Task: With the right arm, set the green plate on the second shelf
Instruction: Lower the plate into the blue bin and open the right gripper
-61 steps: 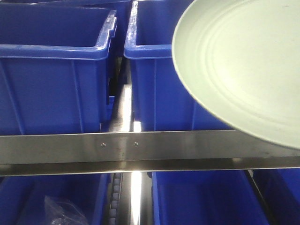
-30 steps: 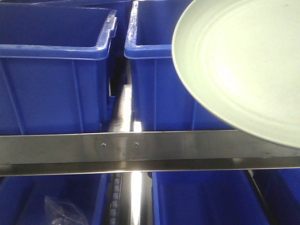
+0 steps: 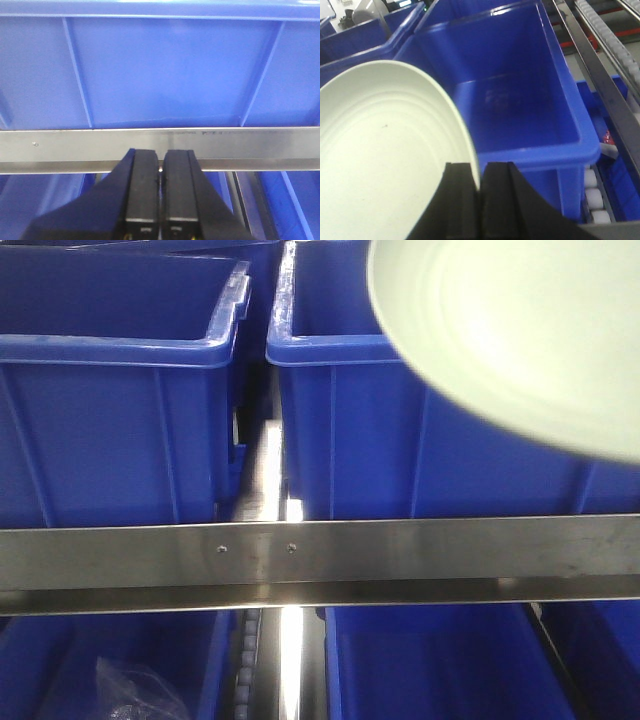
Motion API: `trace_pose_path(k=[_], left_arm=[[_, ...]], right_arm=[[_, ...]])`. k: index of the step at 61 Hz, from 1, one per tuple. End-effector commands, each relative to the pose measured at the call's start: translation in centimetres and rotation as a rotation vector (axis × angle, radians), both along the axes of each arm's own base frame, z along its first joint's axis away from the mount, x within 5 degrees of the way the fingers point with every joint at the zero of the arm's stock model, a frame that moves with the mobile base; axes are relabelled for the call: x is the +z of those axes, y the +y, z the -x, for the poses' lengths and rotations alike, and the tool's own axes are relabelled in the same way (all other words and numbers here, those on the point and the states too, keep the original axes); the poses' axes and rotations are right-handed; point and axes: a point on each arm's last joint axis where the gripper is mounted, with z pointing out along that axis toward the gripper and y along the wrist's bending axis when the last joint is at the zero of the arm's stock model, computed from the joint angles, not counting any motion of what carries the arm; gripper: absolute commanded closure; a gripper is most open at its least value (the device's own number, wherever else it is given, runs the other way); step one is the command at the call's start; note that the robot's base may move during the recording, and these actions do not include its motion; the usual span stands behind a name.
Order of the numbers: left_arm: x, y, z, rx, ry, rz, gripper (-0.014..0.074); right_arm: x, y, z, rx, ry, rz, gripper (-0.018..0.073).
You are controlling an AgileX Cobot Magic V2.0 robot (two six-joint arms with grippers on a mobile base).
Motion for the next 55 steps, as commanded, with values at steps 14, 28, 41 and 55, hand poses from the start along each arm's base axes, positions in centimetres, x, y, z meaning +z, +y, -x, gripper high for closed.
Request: trace_pose_path(k=[14,28,41,55], left_arm=[[-0.5,0.0,-0.1,0.000,-0.061,0.001,0.0472],[-0.5,0.0,-0.1,0.000,-0.061,0.001,0.0472],[-0.5,0.0,-0.1,0.000,-0.061,0.001,0.0472],[-0.5,0.0,-0.1,0.000,-0.061,0.001,0.0472]], right_arm=[[8.1,0.5,-5.6,-0.047,-0.170,-0.040,0.0512],[11.2,1.5,-12.5,-0.059,-0.170,-0.039,0.0512],[10.6,2.5,-19.6,-0.070,-0.127,-0.029,0.0512],[8.3,3.1,-24.0,-0.078,-0.076,0.003,0.0383]])
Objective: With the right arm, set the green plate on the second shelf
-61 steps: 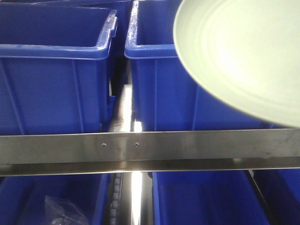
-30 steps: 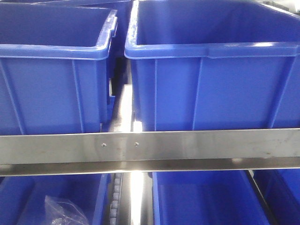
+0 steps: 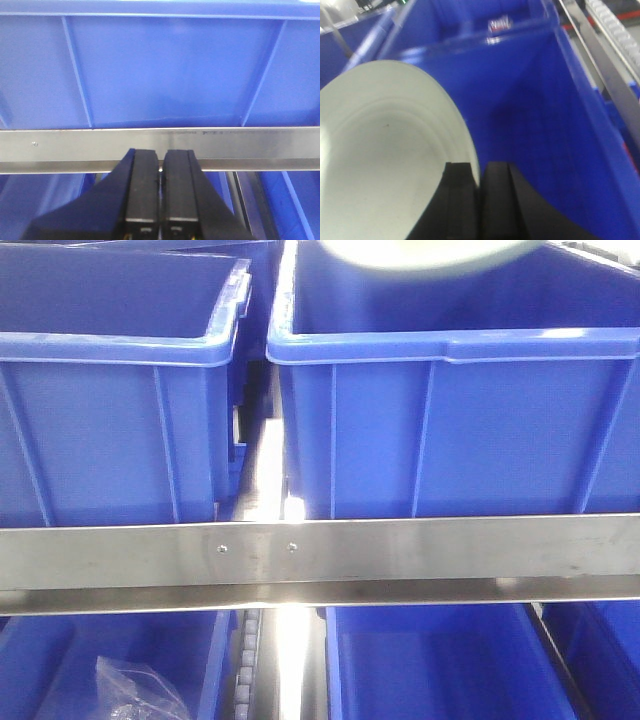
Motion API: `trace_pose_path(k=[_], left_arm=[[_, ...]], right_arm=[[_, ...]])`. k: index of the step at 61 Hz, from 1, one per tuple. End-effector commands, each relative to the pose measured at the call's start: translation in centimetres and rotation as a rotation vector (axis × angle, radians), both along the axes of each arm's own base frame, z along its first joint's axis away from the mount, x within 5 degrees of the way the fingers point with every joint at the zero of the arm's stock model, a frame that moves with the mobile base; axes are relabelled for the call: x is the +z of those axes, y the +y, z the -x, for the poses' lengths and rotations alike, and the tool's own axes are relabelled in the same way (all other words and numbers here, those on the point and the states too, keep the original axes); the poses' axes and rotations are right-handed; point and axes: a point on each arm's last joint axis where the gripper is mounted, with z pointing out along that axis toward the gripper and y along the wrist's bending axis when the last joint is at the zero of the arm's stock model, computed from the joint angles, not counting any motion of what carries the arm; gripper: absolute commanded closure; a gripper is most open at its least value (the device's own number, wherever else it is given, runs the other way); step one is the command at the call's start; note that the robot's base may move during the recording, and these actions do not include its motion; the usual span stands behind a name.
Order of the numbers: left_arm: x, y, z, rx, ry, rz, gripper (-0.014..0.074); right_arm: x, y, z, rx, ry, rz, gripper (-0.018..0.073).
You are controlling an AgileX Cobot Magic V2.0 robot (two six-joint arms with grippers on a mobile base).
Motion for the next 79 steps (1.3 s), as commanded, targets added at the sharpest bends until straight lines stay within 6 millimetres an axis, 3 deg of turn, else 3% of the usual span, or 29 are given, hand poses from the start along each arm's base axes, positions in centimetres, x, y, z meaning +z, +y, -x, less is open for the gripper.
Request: trace_pose_path(k=[1,8,17,24,34,47,57,65,79], left_arm=[[-0.5,0.0,-0.1,0.000,-0.061,0.001,0.0472],[-0.5,0.0,-0.1,0.000,-0.061,0.001,0.0472],[-0.5,0.0,-0.1,0.000,-0.061,0.001,0.0472],[-0.5,0.0,-0.1,0.000,-0.061,0.001,0.0472],[-0.5,0.0,-0.1,0.000,-0.061,0.001,0.0472],[-0.5,0.0,-0.1,0.000,-0.061,0.001,0.0472],[-0.5,0.0,-0.1,0.000,-0.061,0.001,0.0472],[-0.5,0.0,-0.1,0.000,-0.061,0.001,0.0472],[-0.5,0.0,-0.1,0.000,-0.061,0.001,0.0472]], right_arm=[[3.0,-0.5,-0.4,-0.036,-0.176,-0.017,0.0357],[2.1,-0.4,-1.0,-0.035,-0.156,0.001,0.0142],[3.0,-0.5,-0.3,-0.036,-0.180,-0.002,0.0129],[3.9,-0.8,1.9,-0.036,-0.211,-0.006,0.0223],[3.6,-1.8,8.0,-0.034,-0.243,0.033,0.0527],[0.3,-3.1,15.8,-0.030,-0.270,0.137,0.0508],[-2.5,-3.7,19.9,-0.030,-0.292,0.156,0.0508],[-3.7,-3.9,21.2,-0.030,-0.297,0.155,0.0508],[-3.9,-3.9,21.4,-0.027,-0.290,0.156,0.0508]])
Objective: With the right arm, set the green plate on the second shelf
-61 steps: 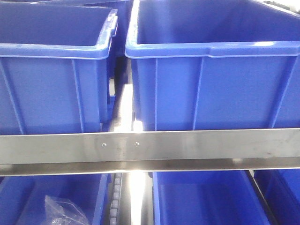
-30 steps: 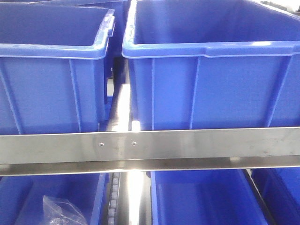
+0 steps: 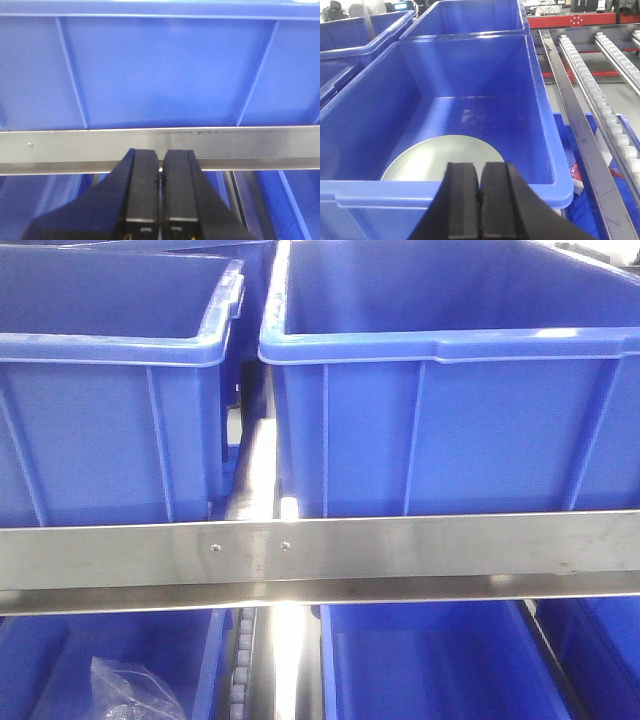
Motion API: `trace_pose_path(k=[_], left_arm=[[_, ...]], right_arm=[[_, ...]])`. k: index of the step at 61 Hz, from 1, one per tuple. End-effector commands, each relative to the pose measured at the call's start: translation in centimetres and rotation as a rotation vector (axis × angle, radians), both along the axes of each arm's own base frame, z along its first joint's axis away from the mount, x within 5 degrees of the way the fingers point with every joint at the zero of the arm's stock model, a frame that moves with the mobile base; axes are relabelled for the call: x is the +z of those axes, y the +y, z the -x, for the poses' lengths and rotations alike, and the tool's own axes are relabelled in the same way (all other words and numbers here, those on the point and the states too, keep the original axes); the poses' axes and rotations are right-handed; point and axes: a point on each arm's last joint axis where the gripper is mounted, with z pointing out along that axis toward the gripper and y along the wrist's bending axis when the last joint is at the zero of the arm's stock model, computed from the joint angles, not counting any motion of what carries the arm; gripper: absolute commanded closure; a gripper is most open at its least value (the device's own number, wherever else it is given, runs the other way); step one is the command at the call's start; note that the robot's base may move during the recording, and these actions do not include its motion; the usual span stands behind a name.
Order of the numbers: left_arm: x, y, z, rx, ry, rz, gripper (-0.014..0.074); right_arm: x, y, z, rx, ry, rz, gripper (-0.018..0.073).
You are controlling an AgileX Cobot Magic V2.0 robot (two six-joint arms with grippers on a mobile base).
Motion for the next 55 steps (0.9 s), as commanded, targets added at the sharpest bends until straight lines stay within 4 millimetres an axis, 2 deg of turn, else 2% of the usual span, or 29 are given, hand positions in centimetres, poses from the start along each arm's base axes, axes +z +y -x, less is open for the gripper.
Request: trace_pose_path(k=[1,24,31,35,55], left_arm=[[-0.5,0.0,-0.1,0.000,-0.061,0.001,0.0472],[-0.5,0.0,-0.1,0.000,-0.061,0.001,0.0472],[-0.5,0.0,-0.1,0.000,-0.061,0.001,0.0472],[-0.5,0.0,-0.1,0.000,-0.061,0.001,0.0472],[-0.5,0.0,-0.1,0.000,-0.061,0.001,0.0472]], right_arm=[[1.7,-0.3,0.0,-0.027,-0.111,-0.005,0.0508],[1.7,-0.3,0.0,-0.026,-0.106,-0.005,0.0508],[1.3,-0.4,1.2,-0.021,-0.116,-0.007,0.0508],[0.5,-0.7,2.0,-0.035,-0.116,-0.006,0.0508],[-6.4,-1.8,6.4,-0.127,-0.192,-0.011,0.0508]])
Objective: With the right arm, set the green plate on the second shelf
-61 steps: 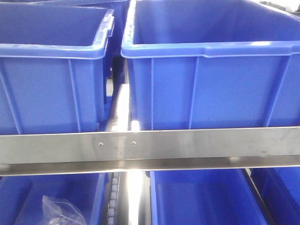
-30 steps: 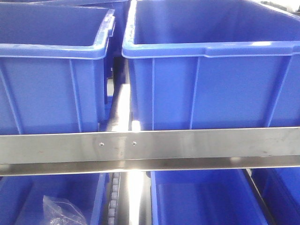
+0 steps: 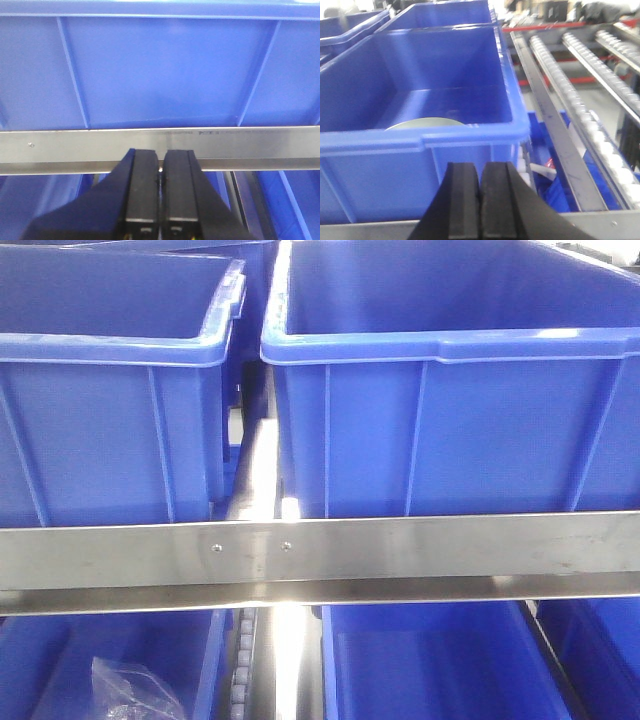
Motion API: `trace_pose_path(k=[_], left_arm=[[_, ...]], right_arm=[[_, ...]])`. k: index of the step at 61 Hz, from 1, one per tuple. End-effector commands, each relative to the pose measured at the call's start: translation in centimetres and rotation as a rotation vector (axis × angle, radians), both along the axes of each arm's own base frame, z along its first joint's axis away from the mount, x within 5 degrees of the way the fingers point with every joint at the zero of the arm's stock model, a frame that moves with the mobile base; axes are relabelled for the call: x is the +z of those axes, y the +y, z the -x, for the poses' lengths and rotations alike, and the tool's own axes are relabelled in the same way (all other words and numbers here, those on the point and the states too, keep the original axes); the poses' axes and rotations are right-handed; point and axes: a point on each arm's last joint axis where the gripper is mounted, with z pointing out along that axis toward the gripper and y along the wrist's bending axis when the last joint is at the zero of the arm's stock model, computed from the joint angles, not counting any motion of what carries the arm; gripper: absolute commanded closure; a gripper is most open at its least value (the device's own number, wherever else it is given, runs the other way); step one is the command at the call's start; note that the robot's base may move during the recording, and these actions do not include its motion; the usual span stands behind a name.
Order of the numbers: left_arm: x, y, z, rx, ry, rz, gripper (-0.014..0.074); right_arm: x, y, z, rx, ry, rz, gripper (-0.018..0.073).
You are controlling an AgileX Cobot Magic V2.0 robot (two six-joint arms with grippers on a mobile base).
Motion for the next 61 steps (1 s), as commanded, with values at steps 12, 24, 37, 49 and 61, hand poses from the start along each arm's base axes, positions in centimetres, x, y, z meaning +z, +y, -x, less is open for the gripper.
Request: trace_pose_path(k=[12,24,37,49,61], left_arm=[[-0.5,0.0,-0.1,0.000,-0.061,0.001,0.0472],[-0.5,0.0,-0.1,0.000,-0.061,0.001,0.0472],[-0.5,0.0,-0.1,0.000,-0.061,0.001,0.0472],[-0.5,0.0,-0.1,0.000,-0.061,0.001,0.0472],[-0.5,0.0,-0.1,0.000,-0.061,0.001,0.0472]], right_arm=[[-1.6,-0.2,1.2,-0.022,-0.101,0.004,0.0508],[-1.8,-0.2,1.2,-0.017,-0.082,0.006,0.0508],[-1.9,-0.1,1.2,-0.016,-0.075,0.014,0.0508],[-1.8,-0.1,1.2,-0.015,-0.087,0.075,0.0508],[-1.8,-0.1,1.2,-0.015,-0.086,0.073,0.0508]])
